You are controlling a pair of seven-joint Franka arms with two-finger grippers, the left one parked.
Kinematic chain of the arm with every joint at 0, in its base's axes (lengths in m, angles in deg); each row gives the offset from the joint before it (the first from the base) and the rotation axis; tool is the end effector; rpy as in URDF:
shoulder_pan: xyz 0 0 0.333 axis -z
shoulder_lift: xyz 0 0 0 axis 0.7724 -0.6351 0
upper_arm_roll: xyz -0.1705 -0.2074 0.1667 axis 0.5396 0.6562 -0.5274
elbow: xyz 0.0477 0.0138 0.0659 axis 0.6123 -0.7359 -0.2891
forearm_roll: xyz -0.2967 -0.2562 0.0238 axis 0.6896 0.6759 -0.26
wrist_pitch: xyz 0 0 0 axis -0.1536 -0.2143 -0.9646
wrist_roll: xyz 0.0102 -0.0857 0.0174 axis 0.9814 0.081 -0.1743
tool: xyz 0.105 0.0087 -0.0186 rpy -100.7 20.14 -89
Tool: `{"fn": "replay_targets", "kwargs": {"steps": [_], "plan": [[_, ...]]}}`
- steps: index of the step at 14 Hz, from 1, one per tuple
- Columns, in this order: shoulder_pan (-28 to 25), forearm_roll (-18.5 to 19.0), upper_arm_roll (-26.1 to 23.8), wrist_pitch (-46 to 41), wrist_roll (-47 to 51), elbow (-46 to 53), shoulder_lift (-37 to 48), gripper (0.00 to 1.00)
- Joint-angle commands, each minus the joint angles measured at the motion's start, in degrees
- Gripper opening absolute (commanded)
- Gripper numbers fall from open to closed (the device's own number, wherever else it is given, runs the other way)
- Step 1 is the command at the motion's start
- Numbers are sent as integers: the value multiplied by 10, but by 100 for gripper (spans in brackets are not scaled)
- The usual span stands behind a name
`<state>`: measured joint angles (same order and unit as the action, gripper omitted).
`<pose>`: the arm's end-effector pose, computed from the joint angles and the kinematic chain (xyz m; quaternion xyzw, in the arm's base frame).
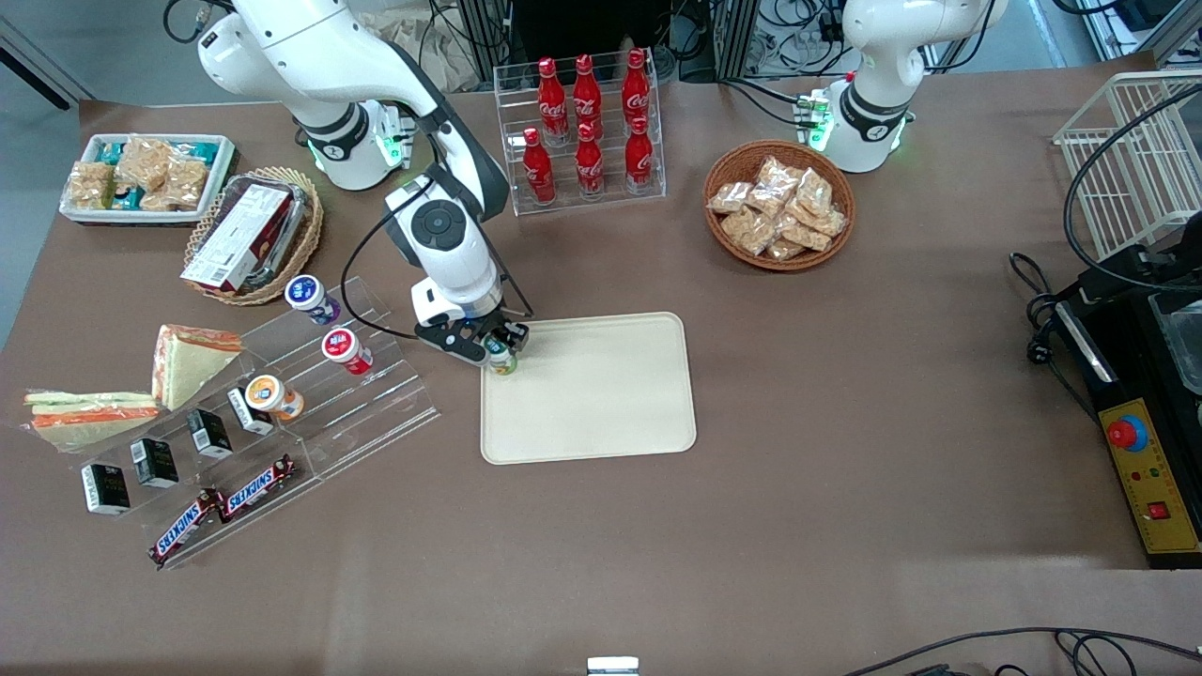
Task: Place green gum on tray
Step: 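Carry the bottle over the cream tray, lower it and open the gripper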
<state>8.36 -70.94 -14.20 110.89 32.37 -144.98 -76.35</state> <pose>0.4494 0.3321 0.2388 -0.9687 0.2449 -0.0335 0.0235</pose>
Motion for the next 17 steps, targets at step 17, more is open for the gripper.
{"fn": "replay_targets", "kwargs": {"steps": [17], "plan": [[8, 3, 65, -561, -149, 366, 152, 100]]}}
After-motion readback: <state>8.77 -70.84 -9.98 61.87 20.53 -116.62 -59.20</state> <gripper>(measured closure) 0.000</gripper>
